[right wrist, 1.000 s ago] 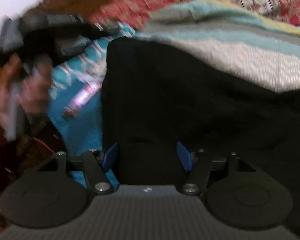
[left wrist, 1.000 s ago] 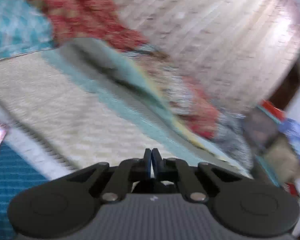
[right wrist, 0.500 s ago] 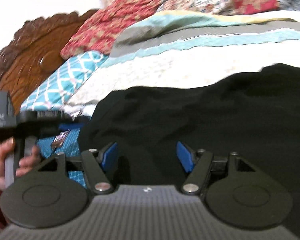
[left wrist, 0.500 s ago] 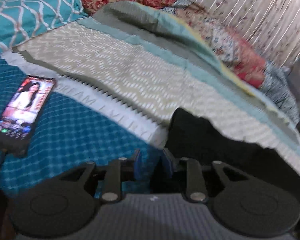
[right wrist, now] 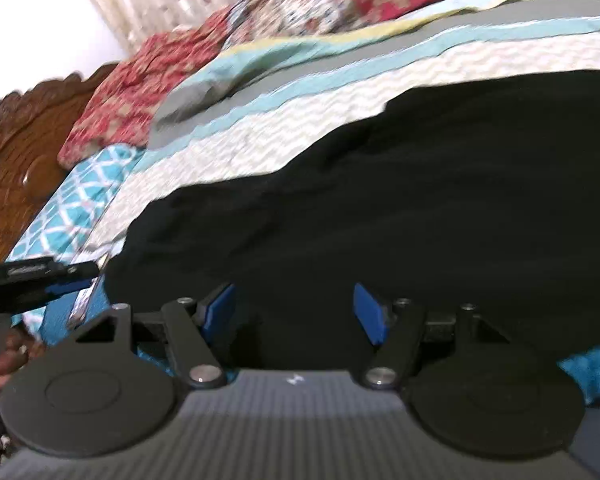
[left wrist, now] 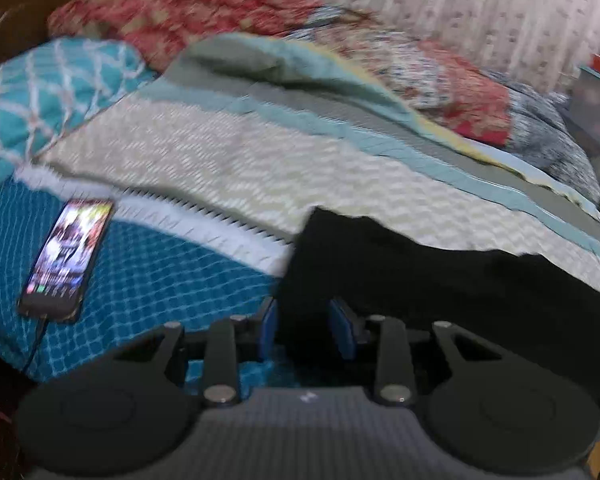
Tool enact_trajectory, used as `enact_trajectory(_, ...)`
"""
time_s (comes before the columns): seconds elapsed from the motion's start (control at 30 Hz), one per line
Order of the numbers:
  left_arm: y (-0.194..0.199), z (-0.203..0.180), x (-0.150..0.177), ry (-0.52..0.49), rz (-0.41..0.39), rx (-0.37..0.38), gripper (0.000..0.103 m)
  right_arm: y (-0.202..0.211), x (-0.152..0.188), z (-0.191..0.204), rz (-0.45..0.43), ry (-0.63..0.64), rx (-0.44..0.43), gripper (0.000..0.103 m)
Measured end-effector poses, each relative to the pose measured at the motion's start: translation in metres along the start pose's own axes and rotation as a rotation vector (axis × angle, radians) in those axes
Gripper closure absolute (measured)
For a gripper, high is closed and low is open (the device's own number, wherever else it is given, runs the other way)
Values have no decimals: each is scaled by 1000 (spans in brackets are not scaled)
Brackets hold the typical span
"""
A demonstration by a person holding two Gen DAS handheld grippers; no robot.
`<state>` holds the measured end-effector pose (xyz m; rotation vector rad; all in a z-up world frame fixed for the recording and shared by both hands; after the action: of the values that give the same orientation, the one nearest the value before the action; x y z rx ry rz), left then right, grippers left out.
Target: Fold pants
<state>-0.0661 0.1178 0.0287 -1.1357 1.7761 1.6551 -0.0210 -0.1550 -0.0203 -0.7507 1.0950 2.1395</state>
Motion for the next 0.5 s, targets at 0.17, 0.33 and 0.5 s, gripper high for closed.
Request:
enact_trajectory(0.17,9,-41,5,-110,-13,35,60,19,-5,-28,-65,-44,86,34)
enact_trajectory(0.33,7,-64,16,-138,19,74,59,29,3,-52,-76,-80,145,32)
enact_trajectory(0.5,0,-70,28,-166,51,59,59,28,16,-69,-66,-98,174,30)
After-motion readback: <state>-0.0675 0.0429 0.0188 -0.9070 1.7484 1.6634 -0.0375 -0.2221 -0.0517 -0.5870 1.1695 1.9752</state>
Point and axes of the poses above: each gripper's, at about its wrist camera, not at the fingertips, and y roughly against the way its jaws point, z to its left, x to its underside, the point moved 9 cm from there along -y, roughly the way its jaws point, and after that the axes turned 9 degrees about -z, right-handed, at the moved point
